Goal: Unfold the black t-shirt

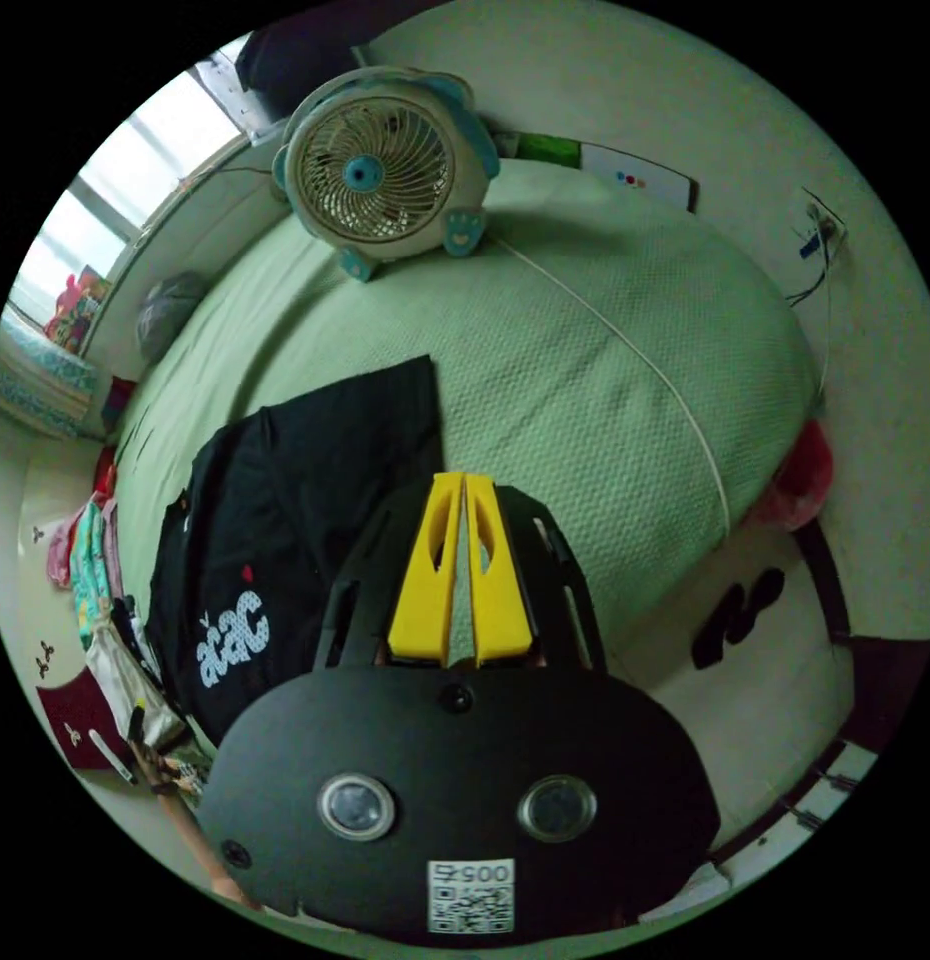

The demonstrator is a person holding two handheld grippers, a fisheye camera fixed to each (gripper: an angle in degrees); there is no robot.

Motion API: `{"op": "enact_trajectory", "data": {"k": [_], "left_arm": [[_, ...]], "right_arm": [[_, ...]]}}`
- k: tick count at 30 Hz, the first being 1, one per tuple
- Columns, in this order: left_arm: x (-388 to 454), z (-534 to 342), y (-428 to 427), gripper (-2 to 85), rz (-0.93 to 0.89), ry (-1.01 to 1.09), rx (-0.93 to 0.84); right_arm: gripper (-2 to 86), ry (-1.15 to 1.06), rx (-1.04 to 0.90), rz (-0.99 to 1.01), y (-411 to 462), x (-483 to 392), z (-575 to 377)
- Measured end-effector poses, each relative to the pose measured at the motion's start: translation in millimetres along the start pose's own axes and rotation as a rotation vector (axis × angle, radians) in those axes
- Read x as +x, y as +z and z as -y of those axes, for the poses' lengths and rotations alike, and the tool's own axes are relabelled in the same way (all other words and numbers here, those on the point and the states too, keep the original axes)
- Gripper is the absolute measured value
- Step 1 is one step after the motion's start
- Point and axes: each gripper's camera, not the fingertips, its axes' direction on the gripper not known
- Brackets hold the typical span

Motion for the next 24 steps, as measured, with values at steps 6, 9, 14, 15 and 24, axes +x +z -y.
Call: {"op": "enact_trajectory", "data": {"k": [6,9,14,15,24], "left_arm": [[46,-57,0,-0.7,-0.147,0.100,-0.042],[80,-95,15,-0.7,-0.211,0.184,-0.167],[123,-157,11,-0.7,-0.226,0.313,-0.204],[130,-170,7,-0.7,-0.216,0.342,-0.200],[145,-239,-4,-0.7,-0.141,0.372,-0.104]], "right_arm": [[-0.9,-0.371,0.047,0.053,-3,-78,-100],[-0.9,-0.518,-0.002,0.135,1,-121,-170],[-0.9,-0.646,-0.052,0.135,16,-155,-273],[-1.0,-0.659,-0.041,0.111,19,-158,-295],[-1.0,-0.658,0.070,0.059,35,-155,-378]]}}
